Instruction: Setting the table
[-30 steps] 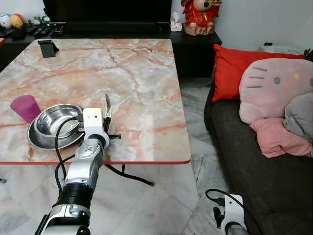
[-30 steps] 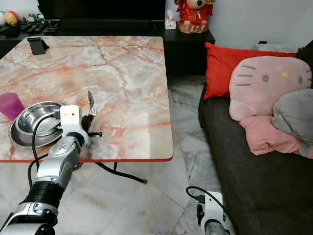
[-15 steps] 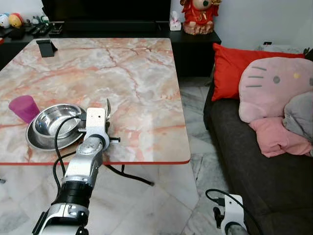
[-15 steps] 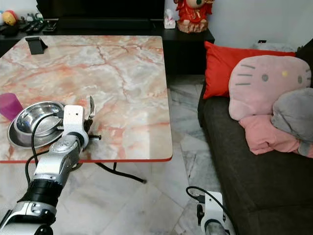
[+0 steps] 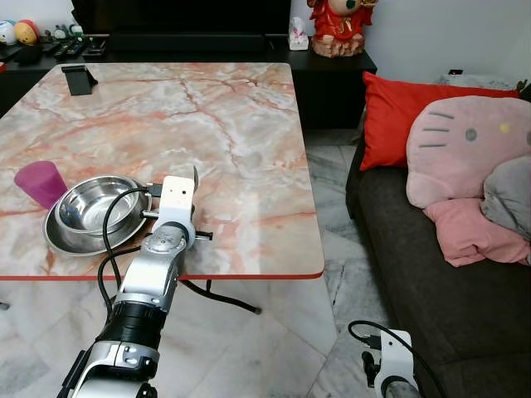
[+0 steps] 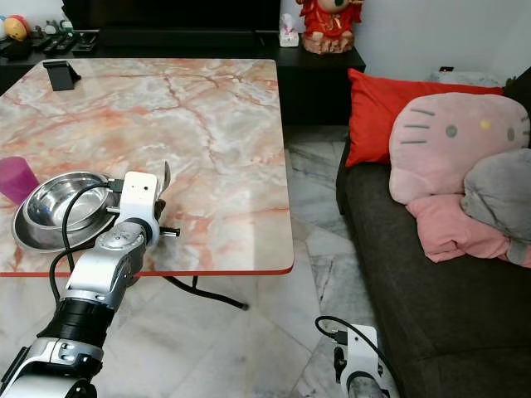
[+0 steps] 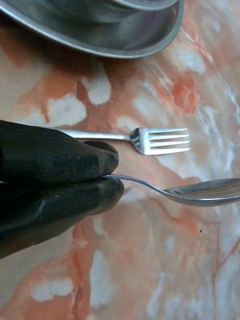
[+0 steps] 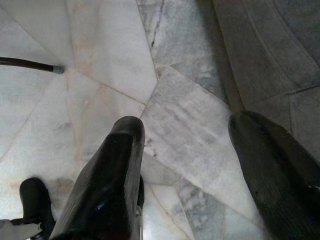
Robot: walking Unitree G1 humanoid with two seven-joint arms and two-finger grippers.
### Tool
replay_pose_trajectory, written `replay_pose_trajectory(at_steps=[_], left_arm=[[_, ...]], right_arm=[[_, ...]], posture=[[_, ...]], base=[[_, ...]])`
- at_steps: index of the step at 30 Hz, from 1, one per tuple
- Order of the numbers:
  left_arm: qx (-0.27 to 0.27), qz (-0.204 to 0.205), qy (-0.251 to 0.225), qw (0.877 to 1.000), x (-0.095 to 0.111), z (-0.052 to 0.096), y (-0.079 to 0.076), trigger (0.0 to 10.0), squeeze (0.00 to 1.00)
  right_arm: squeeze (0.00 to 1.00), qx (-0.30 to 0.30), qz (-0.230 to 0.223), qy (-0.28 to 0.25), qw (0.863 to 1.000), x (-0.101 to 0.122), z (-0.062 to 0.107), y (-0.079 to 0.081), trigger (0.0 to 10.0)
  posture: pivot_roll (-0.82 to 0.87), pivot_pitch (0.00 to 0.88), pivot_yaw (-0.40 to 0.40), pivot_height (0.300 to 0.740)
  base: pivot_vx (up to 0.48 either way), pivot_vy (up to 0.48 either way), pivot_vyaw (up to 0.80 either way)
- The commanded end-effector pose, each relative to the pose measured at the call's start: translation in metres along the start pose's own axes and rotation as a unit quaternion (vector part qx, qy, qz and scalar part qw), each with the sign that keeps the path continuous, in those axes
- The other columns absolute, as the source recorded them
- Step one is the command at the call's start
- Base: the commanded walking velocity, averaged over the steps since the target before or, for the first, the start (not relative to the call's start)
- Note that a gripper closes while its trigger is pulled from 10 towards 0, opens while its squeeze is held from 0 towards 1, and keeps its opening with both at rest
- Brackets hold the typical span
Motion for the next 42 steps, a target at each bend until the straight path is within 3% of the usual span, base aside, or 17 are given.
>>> replay_pose_trajectory(at_steps=[1, 12, 21, 28, 33, 35, 42], left_arm=[[0.001, -0.001, -0.005, 1.0, 0.007, 0.002, -0.001, 10.0, 0.0], [0.004, -0.032, 0.021, 0.999, -0.001, 0.001, -0.002, 10.0, 0.0], [-0.006, -0.075, 0.011, 0.997, 0.003, 0.001, -0.005, 10.0, 0.0], [-0.023, -0.077, 0.0, 0.997, 0.008, 0.002, -0.015, 10.0, 0.0], [-0.042, -0.114, -0.052, 0.991, 0.024, 0.005, -0.023, 10.0, 0.0], [-0.045, -0.157, -0.085, 0.983, 0.033, 0.007, -0.026, 10.0, 0.0], [-0.053, -0.231, -0.108, 0.966, 0.032, 0.009, -0.029, 10.0, 0.0]], right_arm=[[0.0, -0.002, 0.003, 0.011, 1.0, -0.006, 0.001, -0.001, 10.0], [0.0, 0.0, 0.004, 0.012, 1.0, -0.006, 0.001, 0.0, 10.0], [0.0, -0.002, 0.005, 0.011, 1.0, -0.006, 0.001, 0.0, 10.0], [0.0, -0.003, 0.006, 0.012, 1.0, -0.005, 0.001, -0.001, 10.0], [0.0, -0.003, 0.006, 0.011, 1.0, -0.005, 0.001, -0.002, 10.0], [0.0, -0.003, 0.006, 0.011, 1.0, -0.005, 0.0, -0.002, 10.0], [0.0, -0.004, 0.005, 0.012, 1.0, -0.006, 0.001, -0.002, 10.0]], posture=[[0.03, 0.071, -0.007, 0.74], [0.03, 0.071, -0.006, 0.74], [0.03, 0.072, -0.007, 0.74], [0.03, 0.068, -0.009, 0.74], [0.03, 0.069, -0.008, 0.74], [0.03, 0.071, -0.007, 0.74], [0.03, 0.074, -0.007, 0.74]], base=[[0.0, 0.0, 0.0], [0.0, 0.0, 0.0], [0.0, 0.0, 0.0], [0.0, 0.0, 0.0], [0.0, 0.0, 0.0], [0.0, 0.0, 0.0], [0.0, 0.0, 0.0]])
Point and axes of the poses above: a point about 5 cm out from each wrist's last joint towards the gripper, its own z axis pointing back from the gripper into the wrist, its own x axis along the axis of the wrist's last joint, y = z × x, the point moved 5 cm from there along -z, pointing out of the wrist towards the gripper, and after that the axes turned 10 degrees about -z, right-handed, at the moved point
